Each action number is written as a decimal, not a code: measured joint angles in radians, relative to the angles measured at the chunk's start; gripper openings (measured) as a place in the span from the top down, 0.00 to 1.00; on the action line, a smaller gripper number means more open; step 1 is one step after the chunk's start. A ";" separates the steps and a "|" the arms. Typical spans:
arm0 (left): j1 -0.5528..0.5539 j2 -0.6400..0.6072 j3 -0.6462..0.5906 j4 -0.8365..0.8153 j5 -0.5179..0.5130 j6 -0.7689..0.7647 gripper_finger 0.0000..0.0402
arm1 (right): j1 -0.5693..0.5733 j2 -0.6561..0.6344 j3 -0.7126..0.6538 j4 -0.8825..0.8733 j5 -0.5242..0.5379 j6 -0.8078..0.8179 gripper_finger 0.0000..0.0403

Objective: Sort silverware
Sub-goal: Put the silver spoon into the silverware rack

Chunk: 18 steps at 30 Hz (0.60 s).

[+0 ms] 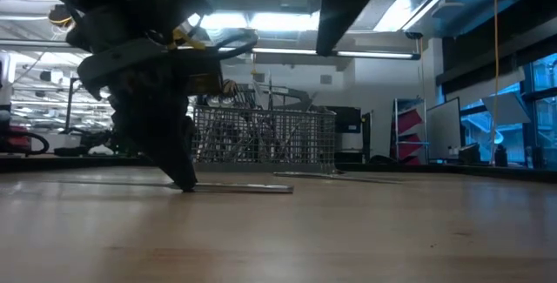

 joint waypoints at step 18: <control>0.113 0.001 0.000 0.050 0.201 -0.144 0.89 | 0.000 -0.008 -0.001 -0.041 -0.003 0.000 0.99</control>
